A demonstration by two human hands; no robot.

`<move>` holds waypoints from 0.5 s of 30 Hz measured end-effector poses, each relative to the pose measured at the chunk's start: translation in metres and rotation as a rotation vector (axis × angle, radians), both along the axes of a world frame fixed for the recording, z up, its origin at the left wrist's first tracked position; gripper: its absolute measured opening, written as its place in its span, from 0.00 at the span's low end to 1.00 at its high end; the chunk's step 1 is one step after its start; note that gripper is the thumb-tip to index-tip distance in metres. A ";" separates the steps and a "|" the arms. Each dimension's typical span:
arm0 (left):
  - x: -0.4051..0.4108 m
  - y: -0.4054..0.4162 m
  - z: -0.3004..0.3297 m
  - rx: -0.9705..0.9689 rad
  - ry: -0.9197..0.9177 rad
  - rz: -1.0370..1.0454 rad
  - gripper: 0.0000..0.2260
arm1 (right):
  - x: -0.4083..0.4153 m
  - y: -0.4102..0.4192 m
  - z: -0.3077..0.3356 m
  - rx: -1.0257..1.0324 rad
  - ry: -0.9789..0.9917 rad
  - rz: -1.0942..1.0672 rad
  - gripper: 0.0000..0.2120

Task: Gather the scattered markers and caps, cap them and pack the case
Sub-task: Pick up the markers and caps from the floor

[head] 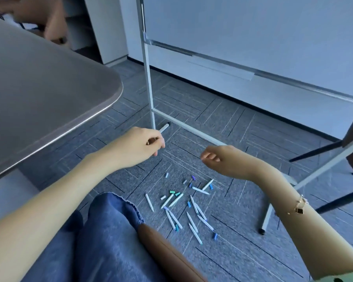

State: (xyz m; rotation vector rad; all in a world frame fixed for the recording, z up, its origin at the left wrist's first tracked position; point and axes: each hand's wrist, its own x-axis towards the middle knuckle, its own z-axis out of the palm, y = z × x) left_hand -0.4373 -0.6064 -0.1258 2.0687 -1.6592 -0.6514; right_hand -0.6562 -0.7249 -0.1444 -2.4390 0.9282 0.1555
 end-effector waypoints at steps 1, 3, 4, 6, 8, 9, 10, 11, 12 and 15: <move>0.002 -0.008 -0.009 0.004 0.012 -0.002 0.10 | 0.000 -0.005 -0.010 0.016 0.000 -0.017 0.12; 0.008 -0.025 -0.029 0.024 0.030 -0.002 0.10 | 0.004 -0.016 -0.031 0.058 -0.002 -0.047 0.12; 0.013 -0.033 -0.039 0.039 0.034 -0.003 0.10 | 0.007 -0.021 -0.043 0.083 -0.001 -0.061 0.12; 0.023 -0.051 -0.061 0.069 0.059 0.002 0.10 | 0.015 -0.031 -0.067 0.122 0.003 -0.084 0.12; 0.034 -0.070 -0.086 0.094 0.074 0.020 0.10 | 0.024 -0.041 -0.091 0.146 0.004 -0.101 0.12; 0.039 -0.078 -0.099 0.105 0.077 0.029 0.10 | 0.028 -0.046 -0.103 0.159 0.004 -0.110 0.12; 0.045 -0.087 -0.114 0.117 0.083 0.037 0.10 | 0.033 -0.051 -0.116 0.172 0.003 -0.122 0.12; 0.050 -0.095 -0.130 0.131 0.092 0.045 0.09 | 0.037 -0.056 -0.130 0.186 0.002 -0.137 0.12; 0.055 -0.103 -0.147 0.146 0.101 0.053 0.09 | 0.042 -0.061 -0.144 0.199 -0.001 -0.153 0.12; 0.071 -0.123 -0.204 0.216 0.094 0.045 0.09 | 0.055 -0.076 -0.190 0.240 -0.009 -0.209 0.12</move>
